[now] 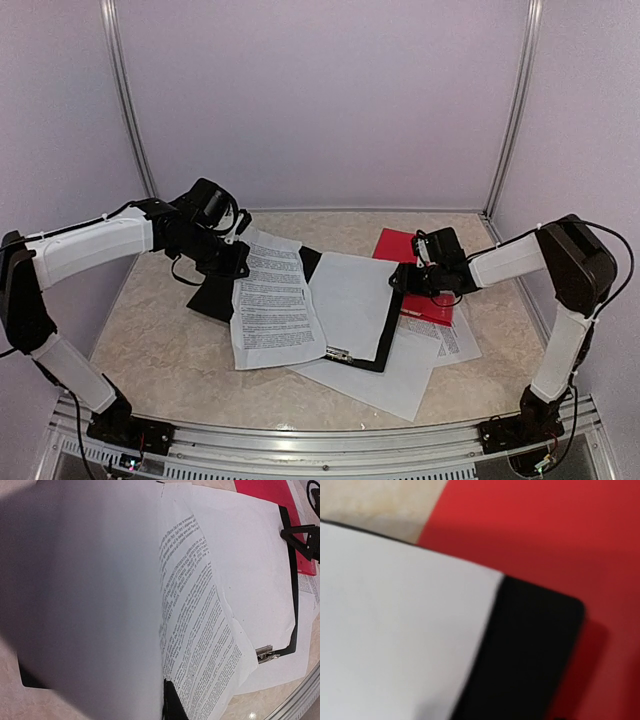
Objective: Put the files into the folder
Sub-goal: Move the folder with some files to the center of the board, then insert the file into the spring clip on the folder.
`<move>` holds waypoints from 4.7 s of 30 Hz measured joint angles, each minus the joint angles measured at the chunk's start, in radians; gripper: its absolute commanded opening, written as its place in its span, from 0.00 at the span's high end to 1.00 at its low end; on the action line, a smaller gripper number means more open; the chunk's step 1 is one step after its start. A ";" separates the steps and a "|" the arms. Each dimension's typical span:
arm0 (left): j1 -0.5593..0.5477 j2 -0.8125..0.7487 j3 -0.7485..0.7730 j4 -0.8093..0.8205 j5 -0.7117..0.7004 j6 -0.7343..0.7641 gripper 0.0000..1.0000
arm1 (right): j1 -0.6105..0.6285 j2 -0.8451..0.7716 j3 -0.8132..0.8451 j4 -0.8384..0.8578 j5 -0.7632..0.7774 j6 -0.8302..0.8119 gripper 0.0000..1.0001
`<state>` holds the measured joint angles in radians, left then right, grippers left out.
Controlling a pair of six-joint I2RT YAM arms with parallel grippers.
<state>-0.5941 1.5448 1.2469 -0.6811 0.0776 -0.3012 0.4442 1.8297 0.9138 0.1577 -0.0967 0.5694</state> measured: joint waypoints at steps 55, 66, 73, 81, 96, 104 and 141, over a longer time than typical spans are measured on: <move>0.000 0.150 0.161 -0.139 0.122 0.175 1.00 | -0.105 -0.132 0.322 -0.671 0.050 -0.491 1.00; 0.055 0.279 0.203 -0.116 0.255 0.166 1.00 | -0.111 -0.104 0.325 -0.669 0.064 -0.513 1.00; 0.062 0.298 0.211 -0.097 0.317 0.135 1.00 | -0.111 -0.105 0.325 -0.668 0.064 -0.513 1.00; 0.074 0.351 0.266 -0.088 0.339 0.107 1.00 | -0.111 -0.105 0.325 -0.665 0.064 -0.513 0.97; 0.079 0.460 0.344 -0.097 0.339 0.107 1.00 | -0.113 -0.105 0.325 -0.665 0.085 -0.517 0.86; 0.079 0.467 0.357 -0.106 0.316 0.085 1.00 | -0.113 -0.106 0.325 -0.673 0.106 -0.517 0.84; 0.079 0.465 0.307 -0.088 0.170 0.020 0.36 | -0.113 -0.128 0.325 -0.692 0.158 -0.521 0.64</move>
<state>-0.5156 2.0094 1.5543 -0.7689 0.2478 -0.2810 0.3313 1.7016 1.2392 -0.5339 0.0612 0.0486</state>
